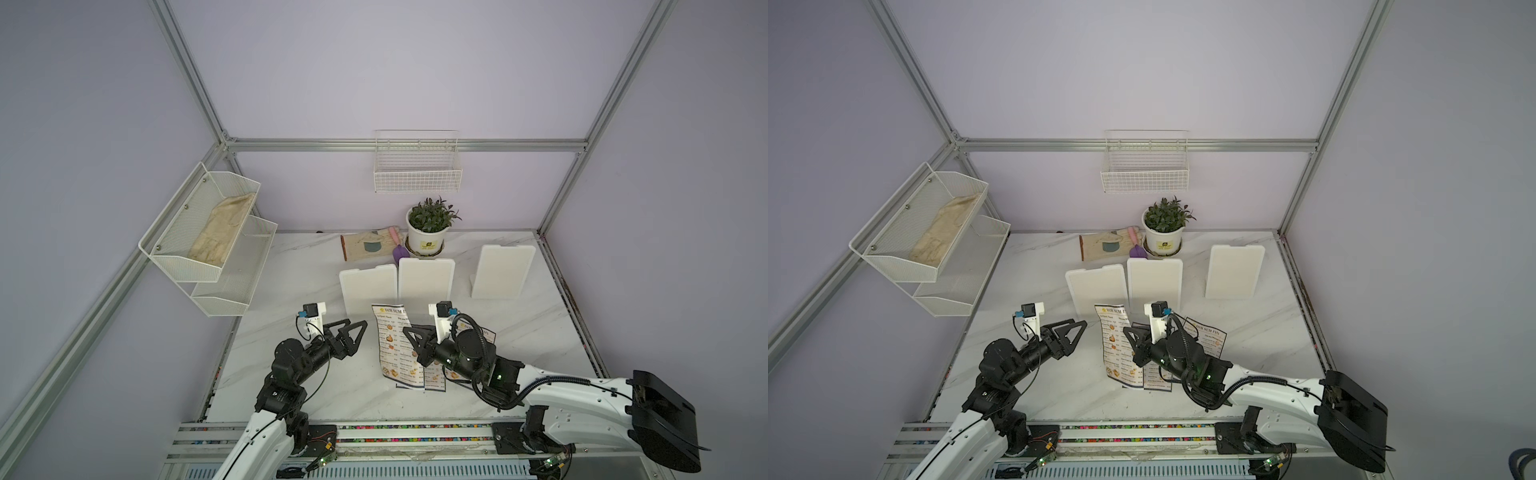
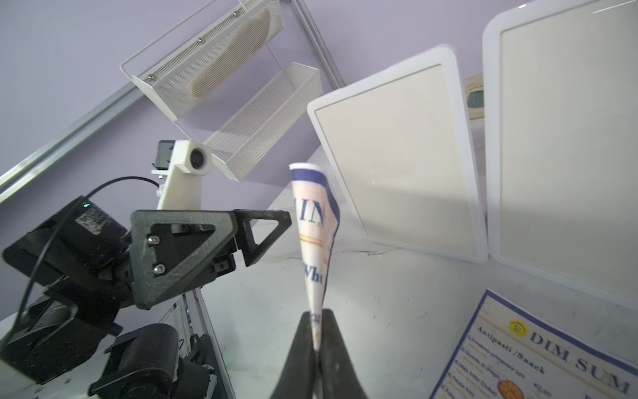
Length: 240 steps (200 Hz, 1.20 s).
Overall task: Insert the menus into the narrow rack
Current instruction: Pick up the menu from the center of the board.
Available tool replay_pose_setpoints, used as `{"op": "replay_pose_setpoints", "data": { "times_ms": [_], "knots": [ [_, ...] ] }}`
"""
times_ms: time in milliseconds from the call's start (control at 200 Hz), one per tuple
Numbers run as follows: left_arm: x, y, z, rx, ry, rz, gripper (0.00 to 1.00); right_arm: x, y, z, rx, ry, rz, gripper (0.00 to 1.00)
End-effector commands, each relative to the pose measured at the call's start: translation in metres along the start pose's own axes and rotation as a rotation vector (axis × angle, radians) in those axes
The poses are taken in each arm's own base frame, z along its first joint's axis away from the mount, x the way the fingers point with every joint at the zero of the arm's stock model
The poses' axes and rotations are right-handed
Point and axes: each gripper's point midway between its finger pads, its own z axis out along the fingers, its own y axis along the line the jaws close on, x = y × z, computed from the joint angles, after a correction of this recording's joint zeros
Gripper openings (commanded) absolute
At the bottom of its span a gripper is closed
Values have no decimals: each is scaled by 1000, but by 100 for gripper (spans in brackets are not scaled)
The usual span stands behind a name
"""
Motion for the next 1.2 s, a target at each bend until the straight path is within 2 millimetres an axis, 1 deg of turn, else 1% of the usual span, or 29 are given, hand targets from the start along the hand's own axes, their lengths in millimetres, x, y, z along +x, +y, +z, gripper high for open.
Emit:
{"op": "replay_pose_setpoints", "data": {
  "times_ms": [0,180,370,550,740,865,975,1060,1100,1195],
  "knots": [
    [0,-18,2,104,16,53,94,-17,28,0,-128,-61,-45,8],
    [1,-23,6,140,35,53,89,-18,35,12,-152,-69,-74,8],
    [2,-23,6,142,39,52,77,-19,35,24,-142,-74,-89,8],
    [0,-23,6,142,33,54,71,-20,37,26,-149,-82,-90,7],
    [-1,-23,7,144,25,55,67,-22,38,26,-156,-87,-84,7],
    [-2,-27,7,165,21,56,64,-22,43,29,-180,-85,-76,7],
    [-4,-31,7,188,15,58,57,-20,44,37,-178,-77,-71,7],
    [-5,-34,6,200,13,62,46,-22,44,40,-173,-79,-71,7],
    [-5,-35,6,203,12,65,39,-23,45,41,-172,-82,-71,7],
    [-7,-34,5,194,7,65,27,-23,41,42,-150,-82,-70,7]
  ]
}}
